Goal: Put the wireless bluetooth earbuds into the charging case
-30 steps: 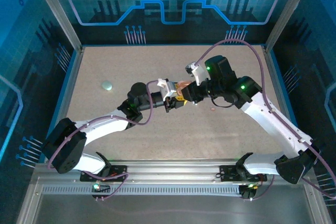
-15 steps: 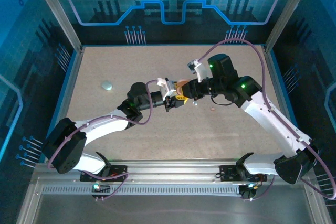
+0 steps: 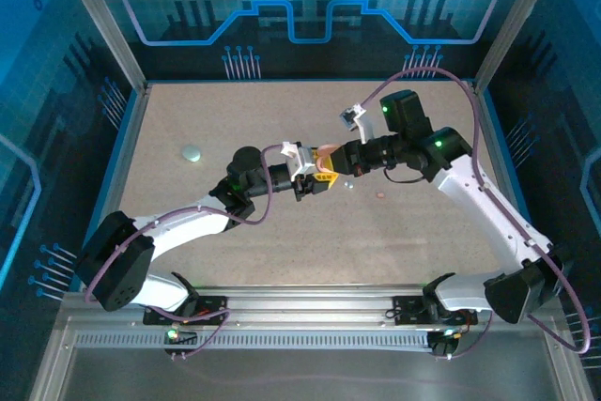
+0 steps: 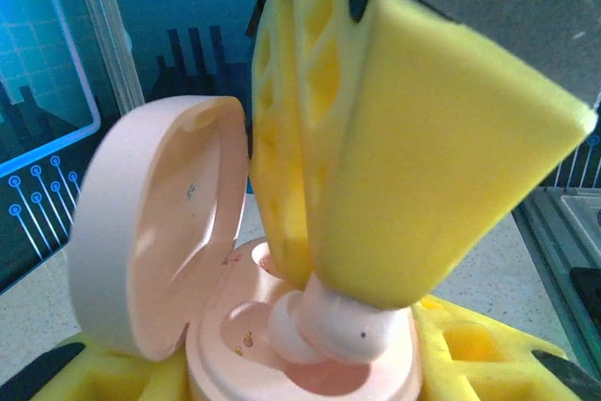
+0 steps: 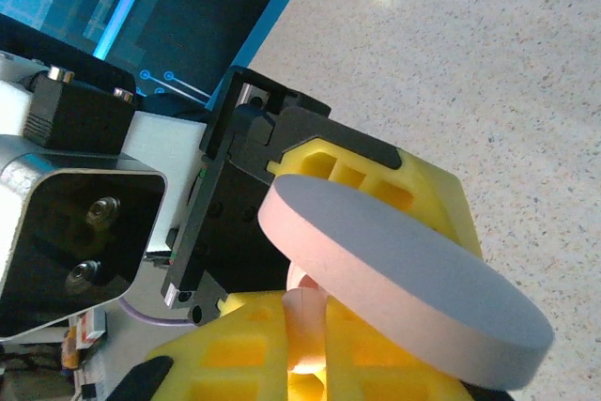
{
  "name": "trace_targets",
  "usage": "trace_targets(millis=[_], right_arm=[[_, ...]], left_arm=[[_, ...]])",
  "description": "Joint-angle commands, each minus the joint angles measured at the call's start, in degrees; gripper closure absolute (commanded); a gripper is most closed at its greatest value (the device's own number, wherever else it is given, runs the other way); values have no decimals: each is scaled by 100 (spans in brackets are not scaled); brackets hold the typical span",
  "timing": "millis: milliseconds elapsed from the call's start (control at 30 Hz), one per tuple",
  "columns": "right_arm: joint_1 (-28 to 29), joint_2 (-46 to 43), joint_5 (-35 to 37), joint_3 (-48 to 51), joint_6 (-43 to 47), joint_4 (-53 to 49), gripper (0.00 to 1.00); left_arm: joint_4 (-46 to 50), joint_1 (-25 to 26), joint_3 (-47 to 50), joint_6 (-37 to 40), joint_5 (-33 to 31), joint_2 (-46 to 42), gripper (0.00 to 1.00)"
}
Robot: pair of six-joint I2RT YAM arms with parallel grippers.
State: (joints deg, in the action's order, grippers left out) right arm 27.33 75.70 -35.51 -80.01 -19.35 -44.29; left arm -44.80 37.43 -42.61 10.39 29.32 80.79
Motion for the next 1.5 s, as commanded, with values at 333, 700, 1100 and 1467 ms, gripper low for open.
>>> trace_targets(millis=[333,700,1100,1467], right_arm=[[-27,41,388,-235,-321,-194,71],[-28,-382,458,-172,-372,30,61],[128,-695,131,135,-420,335,82],[519,-300,483,-20,-444,362,88]], left_arm=[[-524,-17,-52,-347,89,-132,69],[-651,-17,-32,-543,-51,-20,69],[-531,-17,-94,-605,-348,7,69],[-442,-10,-125,-565,-318,-42,69]])
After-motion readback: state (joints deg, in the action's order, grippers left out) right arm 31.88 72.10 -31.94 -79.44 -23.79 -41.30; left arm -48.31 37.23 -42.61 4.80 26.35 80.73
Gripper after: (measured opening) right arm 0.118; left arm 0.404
